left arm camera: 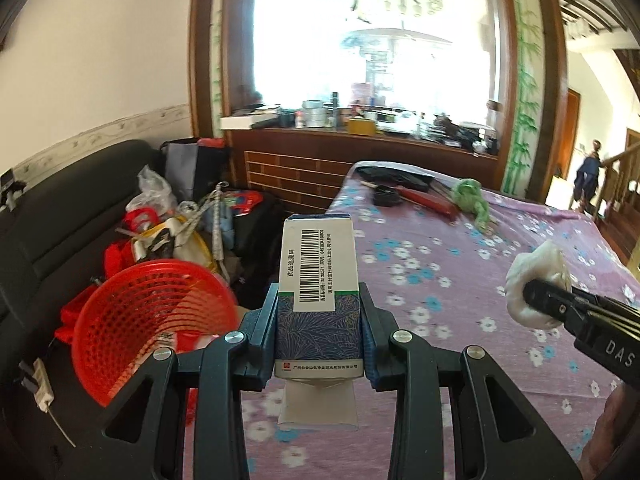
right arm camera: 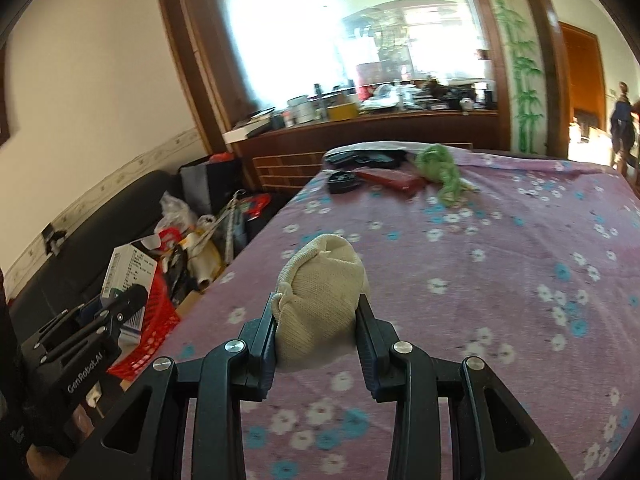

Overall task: Collect trash
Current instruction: 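Lift the medicine box and cloth ball and carry them over the red basket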

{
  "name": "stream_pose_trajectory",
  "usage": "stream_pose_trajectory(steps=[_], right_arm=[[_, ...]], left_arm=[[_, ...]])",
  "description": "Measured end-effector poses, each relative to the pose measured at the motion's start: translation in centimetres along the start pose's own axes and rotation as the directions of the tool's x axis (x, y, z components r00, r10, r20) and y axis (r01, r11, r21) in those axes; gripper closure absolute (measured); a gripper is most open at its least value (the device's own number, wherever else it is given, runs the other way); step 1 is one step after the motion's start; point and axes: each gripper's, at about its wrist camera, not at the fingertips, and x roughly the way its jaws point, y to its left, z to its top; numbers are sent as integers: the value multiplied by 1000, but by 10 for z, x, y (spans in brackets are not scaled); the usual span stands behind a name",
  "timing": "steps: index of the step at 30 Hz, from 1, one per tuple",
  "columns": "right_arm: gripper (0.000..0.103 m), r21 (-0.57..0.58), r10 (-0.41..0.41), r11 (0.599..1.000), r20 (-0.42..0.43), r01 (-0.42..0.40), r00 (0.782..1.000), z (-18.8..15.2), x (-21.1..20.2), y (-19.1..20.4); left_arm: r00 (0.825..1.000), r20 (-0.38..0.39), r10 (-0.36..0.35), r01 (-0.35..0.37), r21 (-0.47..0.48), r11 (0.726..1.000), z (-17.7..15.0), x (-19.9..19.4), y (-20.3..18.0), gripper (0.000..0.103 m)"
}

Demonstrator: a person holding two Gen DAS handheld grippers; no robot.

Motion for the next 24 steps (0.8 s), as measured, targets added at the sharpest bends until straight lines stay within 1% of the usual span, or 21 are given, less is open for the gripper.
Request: stream_pose_trajectory(steps=[6,12,19,24], right_arm=[[65,-67,51,996,-38,-53,998,1,19,43],[65,-130,101,985,-71,-110,992,3,37,86],[65,-185,155,967,-116,-175,981,3,60,133],[65,-199,180,958,-145,-207,973,3,76,150]], left_arm=[[999,-6,53,-53,-48,997,-5,-1,44,70],[994,-29,107,-110,-111,988,-11,4,89,70],[987,-56,150,-157,-154,976,-18,9,128,70],[983,-71,167,-178,-181,967,-22,13,148,70]])
